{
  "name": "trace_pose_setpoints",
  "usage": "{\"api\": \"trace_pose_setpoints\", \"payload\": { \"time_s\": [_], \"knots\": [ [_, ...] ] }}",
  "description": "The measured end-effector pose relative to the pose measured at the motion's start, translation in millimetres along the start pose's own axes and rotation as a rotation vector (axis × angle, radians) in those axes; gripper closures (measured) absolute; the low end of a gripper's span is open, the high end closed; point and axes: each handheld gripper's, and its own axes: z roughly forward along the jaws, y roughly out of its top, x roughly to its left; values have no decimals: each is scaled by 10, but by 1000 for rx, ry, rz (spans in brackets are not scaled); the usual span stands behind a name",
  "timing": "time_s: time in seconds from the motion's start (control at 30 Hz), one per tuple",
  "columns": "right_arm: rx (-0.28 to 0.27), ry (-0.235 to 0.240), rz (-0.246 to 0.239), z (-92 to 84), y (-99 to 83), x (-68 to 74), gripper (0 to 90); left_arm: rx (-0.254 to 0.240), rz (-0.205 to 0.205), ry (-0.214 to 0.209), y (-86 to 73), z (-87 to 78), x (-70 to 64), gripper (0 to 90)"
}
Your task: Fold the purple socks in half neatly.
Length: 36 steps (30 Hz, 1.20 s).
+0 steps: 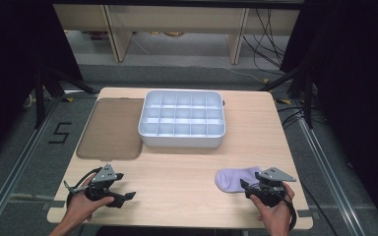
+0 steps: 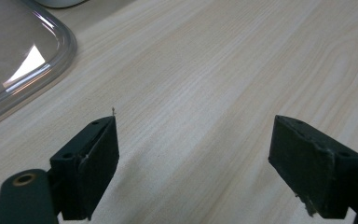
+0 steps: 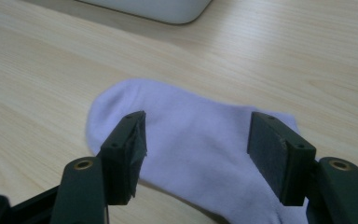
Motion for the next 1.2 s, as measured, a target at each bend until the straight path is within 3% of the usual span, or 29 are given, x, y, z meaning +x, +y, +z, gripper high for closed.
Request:
{"api": "trace_pose_setpoints", "payload": {
  "time_s": [0.07, 0.1, 0.2, 0.37, 0.4, 0.6, 0.63, 0.67, 0.9, 1.1, 1.17, 1.2],
  "knots": [
    [7, 20, -17, 5, 20, 29, 436, 8, 19, 1, 3, -9, 17, 152],
    [17, 30, -21, 13, 24, 42, 448, -3, 5, 1, 3, -3, 14, 152],
    [26, 51, -28, 29, 31, 73, 481, 5, 15, 0, 4, -9, 20, 152],
    [14, 32, -87, 64, 67, 140, 596, -7, 11, -4, 6, 5, 18, 152],
    [9, 16, -119, 69, 77, 148, 628, -5, 11, -5, 5, 6, 16, 153],
    [49, 40, -159, 181, 129, 241, 773, -14, 5, -6, 9, 10, 9, 153],
    [60, 44, -190, 198, 150, 273, 808, -9, 13, -6, 8, 5, 18, 153],
    [52, 50, -202, 207, 158, 289, 824, -17, -8, -4, 9, 7, 9, 153],
    [75, 76, -207, 277, 159, 313, 877, -3, 17, -9, 13, 2, 22, 153],
    [94, 77, -209, 314, 178, 299, 900, -13, -13, -8, 16, 19, -4, 154],
    [123, 87, -195, 342, 181, 306, 900, 6, 17, -11, 20, 6, 10, 154],
    [139, 88, -186, 366, 190, 313, 900, 3, 13, -7, 23, 9, 7, 154]
  ]
}}
